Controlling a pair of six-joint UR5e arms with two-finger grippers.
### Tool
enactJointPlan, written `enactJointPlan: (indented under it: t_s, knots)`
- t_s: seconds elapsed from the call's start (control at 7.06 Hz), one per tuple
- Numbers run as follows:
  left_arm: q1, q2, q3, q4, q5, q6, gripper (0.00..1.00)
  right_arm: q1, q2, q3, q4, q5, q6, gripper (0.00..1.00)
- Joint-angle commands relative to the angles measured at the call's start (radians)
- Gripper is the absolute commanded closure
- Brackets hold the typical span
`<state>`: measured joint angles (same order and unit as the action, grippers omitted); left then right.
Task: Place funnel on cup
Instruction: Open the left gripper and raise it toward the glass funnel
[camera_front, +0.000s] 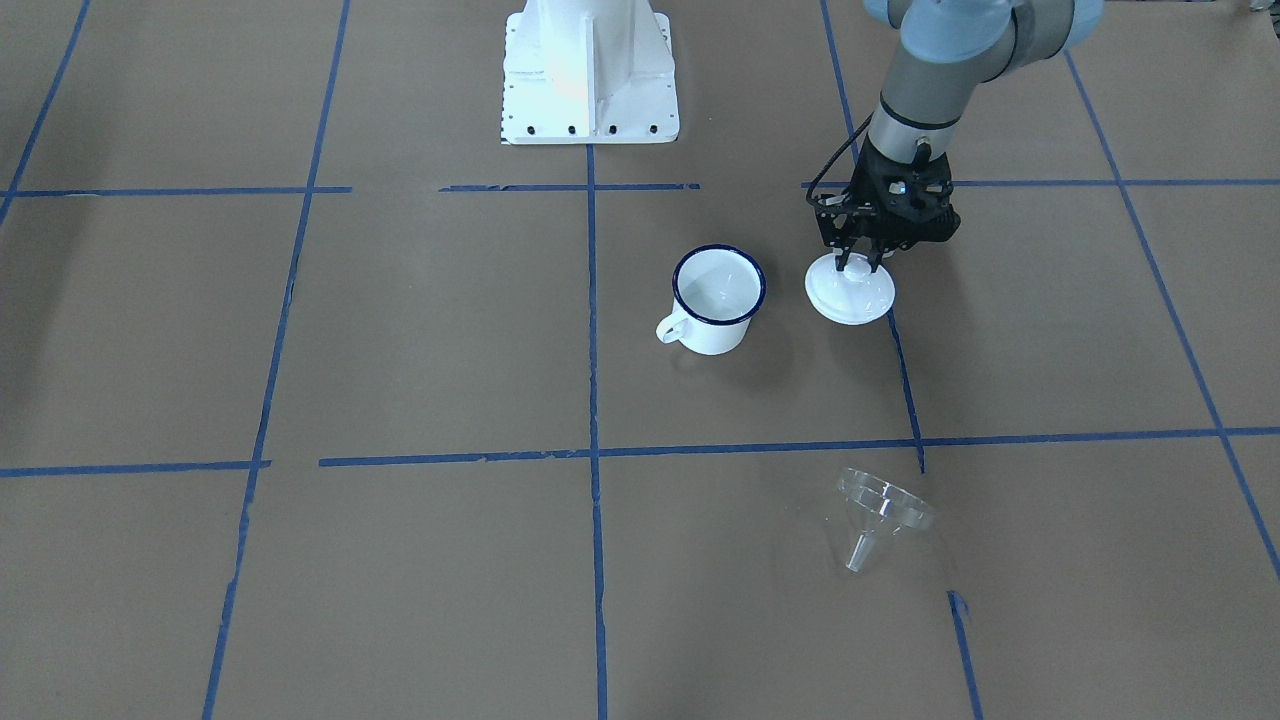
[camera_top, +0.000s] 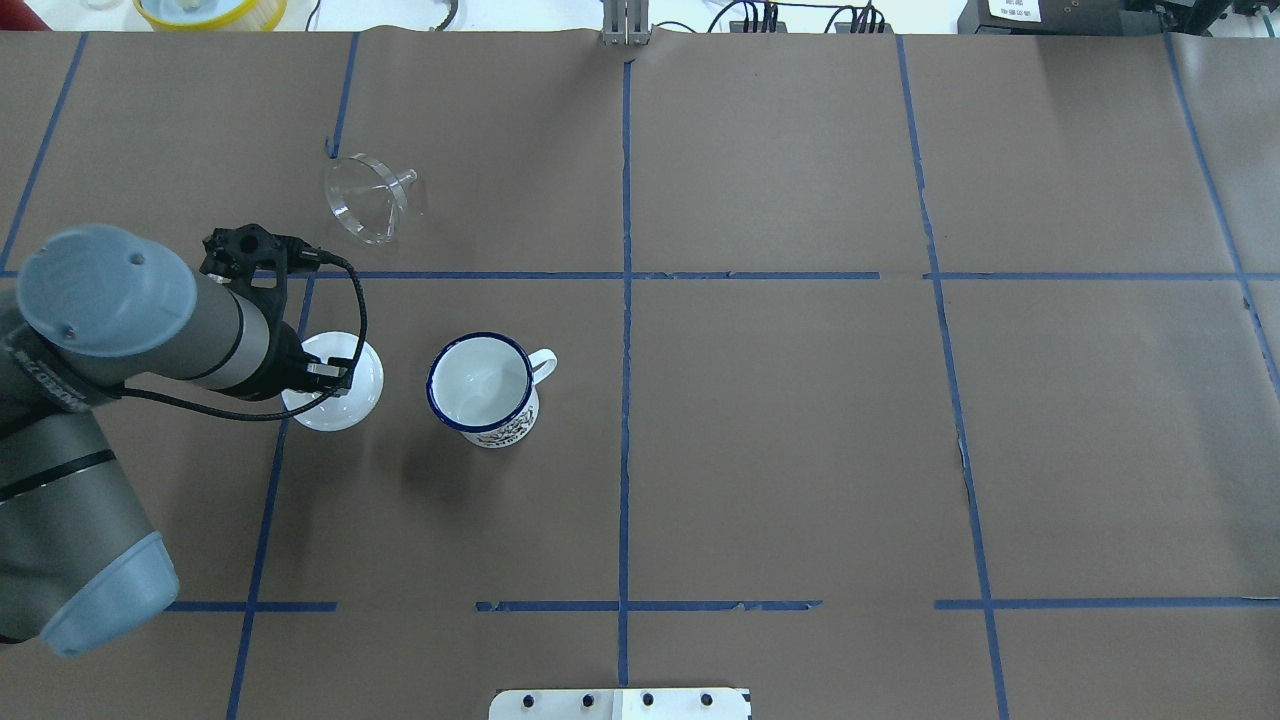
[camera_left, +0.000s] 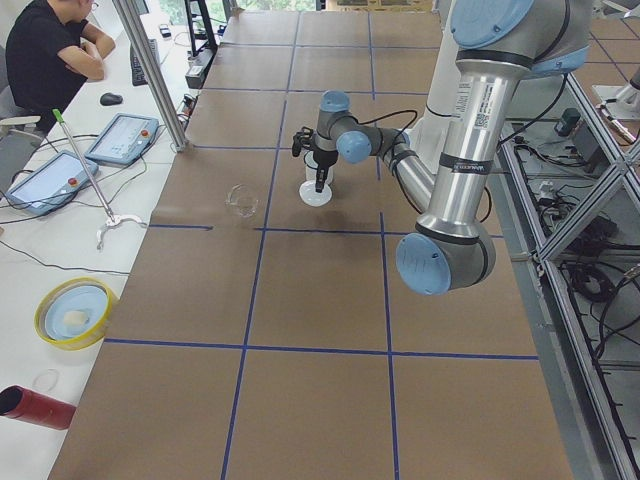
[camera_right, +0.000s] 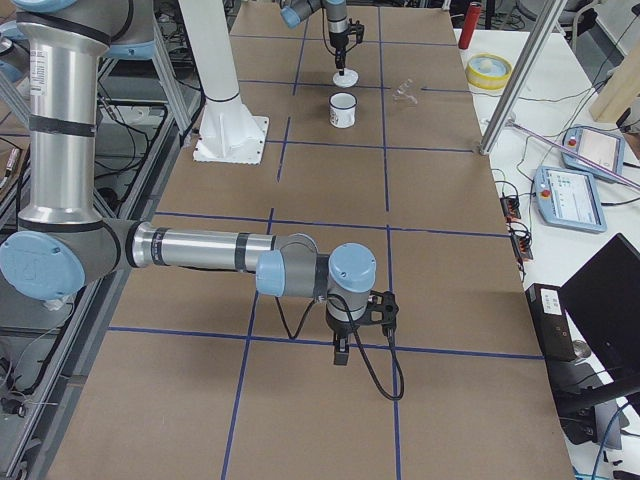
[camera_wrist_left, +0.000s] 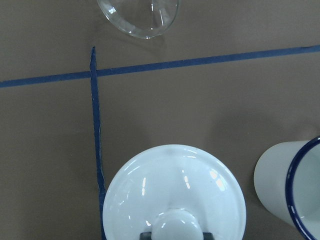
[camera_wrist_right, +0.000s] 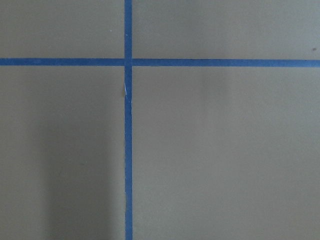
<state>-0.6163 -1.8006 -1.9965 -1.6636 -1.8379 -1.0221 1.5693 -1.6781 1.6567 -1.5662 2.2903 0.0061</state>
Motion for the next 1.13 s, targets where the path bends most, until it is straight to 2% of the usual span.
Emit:
enactJointPlan:
  t_s: [0.0,0.14,0.28,0.42,0.71,0.85,0.99]
  knots:
    - [0.03,0.004,0.1,-0.1,0.032,-0.021,1.0,0.0,0.001,0.0,0.0,0.0,0.0,0.0]
    - [0.03,0.004,0.116,-0.102,0.032,-0.012,0.94,0.0,0.0,0.0,0.0,0.0,0.0,0.0]
    - [0.03,0.0,0.125,-0.104,0.032,-0.007,0.39,0.0,0.0,0.0,0.0,0.0,0.0,0.0]
    - [0.029,0.001,0.119,-0.104,0.032,0.012,0.0,0.0,0.0,0.0,0.0,0.0,0.0,0.0]
    - [0.012,-0.002,0.046,-0.096,0.022,0.011,0.0,0.0,0.0,0.0,0.0,0.0,0.0,0.0]
    - [-0.023,-0.02,0.035,-0.094,0.02,-0.015,0.0,0.0,0.0,0.0,0.0,0.0,0.0,0.0]
    - [-0.083,-0.072,0.069,-0.097,0.02,-0.073,0.0,0.0,0.0,0.0,0.0,0.0,0.0,0.0]
